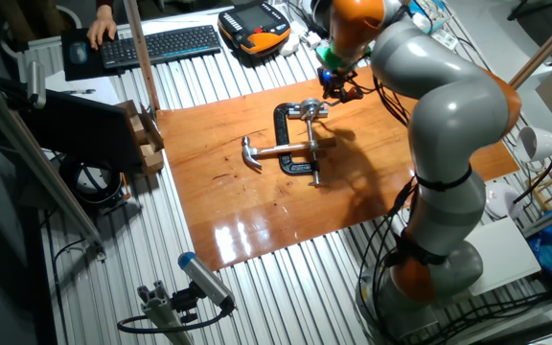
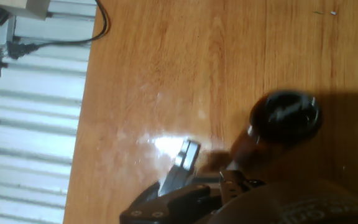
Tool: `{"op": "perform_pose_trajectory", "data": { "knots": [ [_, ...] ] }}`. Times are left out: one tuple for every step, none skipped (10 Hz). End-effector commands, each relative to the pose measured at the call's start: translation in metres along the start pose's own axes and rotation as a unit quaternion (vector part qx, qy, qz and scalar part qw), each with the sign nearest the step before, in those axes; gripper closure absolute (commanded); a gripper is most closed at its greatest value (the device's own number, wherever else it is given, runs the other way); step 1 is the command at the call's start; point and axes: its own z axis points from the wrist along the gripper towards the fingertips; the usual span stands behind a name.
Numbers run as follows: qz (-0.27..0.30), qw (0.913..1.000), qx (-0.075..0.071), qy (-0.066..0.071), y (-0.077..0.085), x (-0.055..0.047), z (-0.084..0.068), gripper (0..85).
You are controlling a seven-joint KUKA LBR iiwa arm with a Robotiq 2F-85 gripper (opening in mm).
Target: Pull up the lever
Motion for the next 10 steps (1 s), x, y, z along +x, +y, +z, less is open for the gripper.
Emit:
{"op": "perform_pose_trajectory", "data": {
  "knots": [
    [-0.338,0.9407,0.004,0.03,-0.003,0.005,-0.003,85.0],
    [-0.419,0.9078,0.013,0.016,-0.007,0.01,-0.004,85.0],
    [-0.46,0.8876,0.02,0.007,-0.007,0.012,-0.007,85.0],
    [-0.477,0.8788,0.015,0.015,-0.009,0.012,-0.009,85.0],
    [-0.499,0.8664,0.015,0.017,-0.009,0.011,-0.009,85.0],
    [-0.523,0.8518,0.017,0.013,-0.011,0.011,-0.009,85.0],
    [-0.547,0.837,0.015,0.006,-0.011,0.01,-0.009,85.0],
    [-0.567,0.8233,0.016,0.005,-0.012,0.01,-0.01,85.0],
    [-0.586,0.81,0.015,0.005,-0.013,0.01,-0.012,85.0],
    [-0.594,0.8045,0.005,0.007,-0.016,0.011,-0.014,85.0]
  ]
}}
